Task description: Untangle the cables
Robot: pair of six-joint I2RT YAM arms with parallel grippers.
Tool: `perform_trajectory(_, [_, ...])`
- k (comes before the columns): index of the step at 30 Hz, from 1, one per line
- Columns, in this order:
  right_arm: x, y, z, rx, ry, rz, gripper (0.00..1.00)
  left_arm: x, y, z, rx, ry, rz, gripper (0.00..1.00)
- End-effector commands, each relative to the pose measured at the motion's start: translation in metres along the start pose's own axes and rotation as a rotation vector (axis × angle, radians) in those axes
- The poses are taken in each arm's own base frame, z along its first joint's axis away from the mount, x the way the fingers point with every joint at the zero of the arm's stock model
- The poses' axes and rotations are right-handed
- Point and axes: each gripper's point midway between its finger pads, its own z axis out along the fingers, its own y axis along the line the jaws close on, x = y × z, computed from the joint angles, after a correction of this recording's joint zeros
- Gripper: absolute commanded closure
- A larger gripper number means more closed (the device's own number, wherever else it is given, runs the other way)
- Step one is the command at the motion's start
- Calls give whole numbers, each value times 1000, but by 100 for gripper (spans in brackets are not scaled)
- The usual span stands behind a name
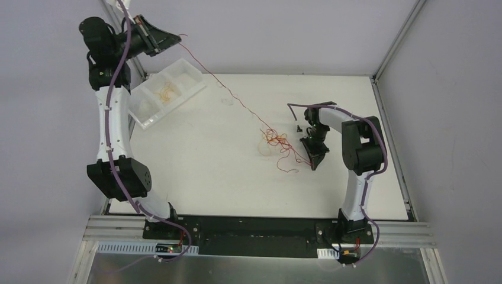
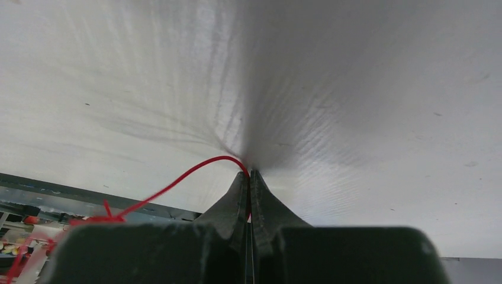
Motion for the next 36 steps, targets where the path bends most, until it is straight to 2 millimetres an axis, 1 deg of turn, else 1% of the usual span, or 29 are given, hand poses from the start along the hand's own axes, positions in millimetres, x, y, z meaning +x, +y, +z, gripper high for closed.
perform_trajectory(1, [11,-18,2,62,37,-22,100,-64,-6,-19,-9,-148,71,100])
perform_trajectory(4, [15,-22,5,68,47,-20,100,-90,1,-33,-51,-209,112,100])
perform_trajectory(7, [20,-28,8,71,59,-11,100,-110,7,-45,-79,-254,128,100])
perform_trajectory(12, [33,-42,11,88,84,-9,100,-137,5,-61,-109,-322,183,100])
perform_trajectory(15, [43,-59,11,123,99,0,100,-146,5,-68,-121,-342,202,100])
perform_trajectory(19, [52,-78,8,133,111,18,100,-156,2,-77,-136,-376,226,100])
perform_trajectory(24, [61,-97,6,137,122,43,99,-173,1,-93,-169,-430,258,100])
perform_trajectory(28, [66,-111,6,136,130,66,99,-180,-1,-105,-190,-458,278,100])
perform_trajectory(31, [70,-121,6,142,130,80,99,-194,-8,-120,-211,-503,323,100])
perform_trajectory(34, [74,-131,9,150,138,88,99,-211,-10,-138,-248,-556,349,100])
perform_trajectory(36, [77,-138,11,157,144,95,98,-217,-8,-147,-266,-576,359,100])
